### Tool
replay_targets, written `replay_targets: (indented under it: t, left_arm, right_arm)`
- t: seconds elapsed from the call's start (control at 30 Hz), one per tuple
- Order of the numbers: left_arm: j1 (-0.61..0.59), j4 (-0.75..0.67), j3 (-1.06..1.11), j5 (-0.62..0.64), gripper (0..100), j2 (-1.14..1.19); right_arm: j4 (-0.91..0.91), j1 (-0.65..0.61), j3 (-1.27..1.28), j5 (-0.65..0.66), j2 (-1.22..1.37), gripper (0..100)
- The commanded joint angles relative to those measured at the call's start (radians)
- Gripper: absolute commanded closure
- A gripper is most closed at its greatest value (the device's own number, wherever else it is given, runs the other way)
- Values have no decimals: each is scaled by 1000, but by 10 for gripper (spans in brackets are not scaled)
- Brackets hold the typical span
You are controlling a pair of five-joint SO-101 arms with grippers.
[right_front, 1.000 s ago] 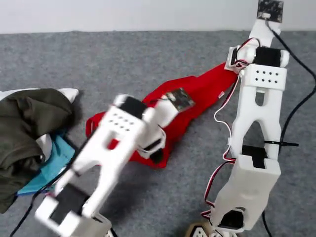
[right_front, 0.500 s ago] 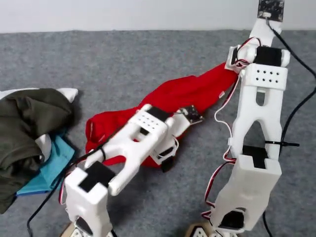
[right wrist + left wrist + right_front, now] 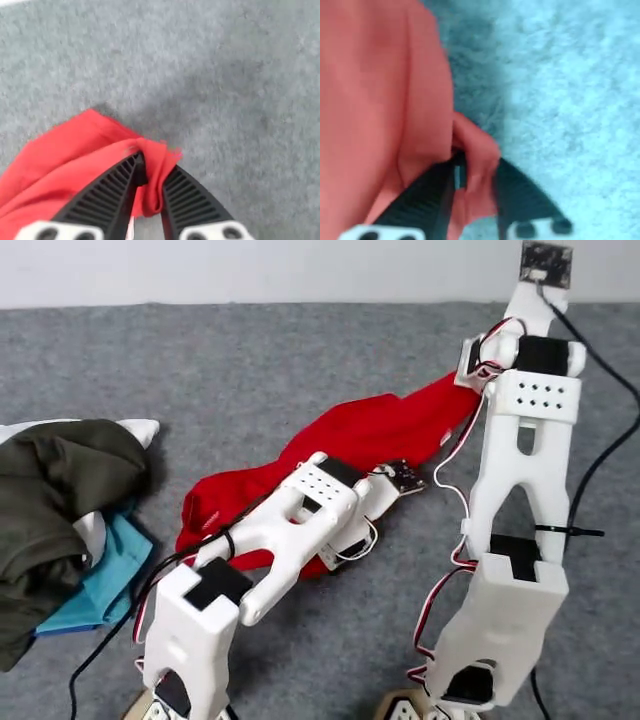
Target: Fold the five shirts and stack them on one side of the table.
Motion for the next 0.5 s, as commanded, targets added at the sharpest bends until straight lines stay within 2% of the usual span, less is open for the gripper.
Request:
replay_targets:
  t: [0.0,0.27,0.47]
  left_arm:
    - [-12,92,-111,9,986,-52]
    - [-147,209,-263,9,986,-410]
    - [-339,173,-380,9,986,-675]
  right_arm:
    - [96,-4,-48,3,-21,991]
    - [275,2,-48,8,-154,991]
    - [314,4,-48,6,-317,991]
